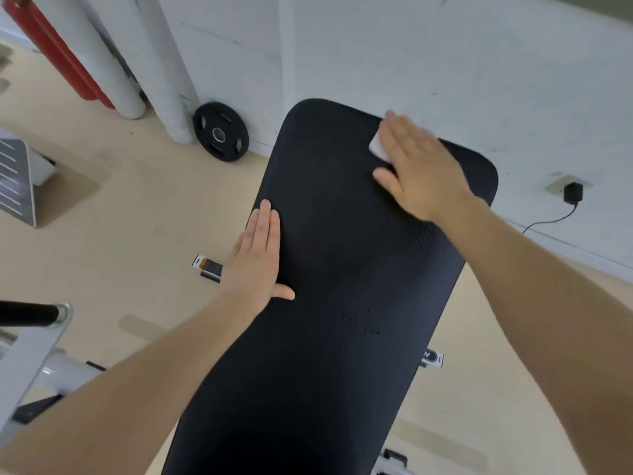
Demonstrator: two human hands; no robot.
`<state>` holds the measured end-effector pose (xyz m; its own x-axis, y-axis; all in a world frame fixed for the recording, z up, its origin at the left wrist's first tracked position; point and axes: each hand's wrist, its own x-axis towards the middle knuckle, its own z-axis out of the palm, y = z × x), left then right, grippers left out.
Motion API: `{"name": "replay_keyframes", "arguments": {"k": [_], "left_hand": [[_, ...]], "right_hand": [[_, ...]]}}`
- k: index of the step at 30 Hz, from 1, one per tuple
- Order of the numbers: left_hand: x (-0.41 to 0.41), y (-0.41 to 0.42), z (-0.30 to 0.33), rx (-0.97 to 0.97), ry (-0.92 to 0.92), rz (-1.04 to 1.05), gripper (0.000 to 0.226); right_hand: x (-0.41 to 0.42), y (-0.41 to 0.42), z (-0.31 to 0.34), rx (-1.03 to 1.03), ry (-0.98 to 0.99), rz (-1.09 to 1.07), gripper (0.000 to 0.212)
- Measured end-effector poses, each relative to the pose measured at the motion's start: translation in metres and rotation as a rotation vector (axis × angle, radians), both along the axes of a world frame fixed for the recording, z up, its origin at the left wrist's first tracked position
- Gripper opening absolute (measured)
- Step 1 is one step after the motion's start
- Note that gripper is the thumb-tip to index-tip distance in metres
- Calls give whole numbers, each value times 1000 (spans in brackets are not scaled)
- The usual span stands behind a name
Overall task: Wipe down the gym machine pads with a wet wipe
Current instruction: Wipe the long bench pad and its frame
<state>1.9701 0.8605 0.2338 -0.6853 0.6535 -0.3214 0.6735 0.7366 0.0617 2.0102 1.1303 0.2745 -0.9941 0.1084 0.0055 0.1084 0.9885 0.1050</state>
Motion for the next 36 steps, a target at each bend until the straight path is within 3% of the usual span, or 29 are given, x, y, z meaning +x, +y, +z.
{"name": "replay_keyframes", "arguments": {"k": [2, 5, 8, 11, 14, 19, 25, 30, 36], "left_hand": [[2, 0, 1, 8, 6, 22, 129], [11, -3, 2, 59, -2, 53, 122], [31, -5, 0, 221, -120, 154, 111], [52, 0, -4, 346, -229, 329, 118], [66, 15, -12, 329, -247, 474, 127], [66, 38, -14, 299, -225, 589, 126], [65, 40, -14, 269, -234, 614, 127], [67, 39, -10, 260, -227, 604, 127], [69, 41, -11, 297, -221, 635, 127]], "right_hand": [[4, -10, -5, -13, 10, -42, 69], [40, -40, -25, 77, -73, 173, 71], [96, -72, -53, 70, -195, 319, 73], [132, -87, -72, 53, -247, 411, 75], [127, -72, -73, 87, -223, 475, 71], [72, -14, -41, 116, -88, 263, 70], [41, 26, -1, -42, 15, -102, 71], [102, -19, -36, 50, -71, 102, 70], [191, -65, -78, 23, -208, 281, 68]]}}
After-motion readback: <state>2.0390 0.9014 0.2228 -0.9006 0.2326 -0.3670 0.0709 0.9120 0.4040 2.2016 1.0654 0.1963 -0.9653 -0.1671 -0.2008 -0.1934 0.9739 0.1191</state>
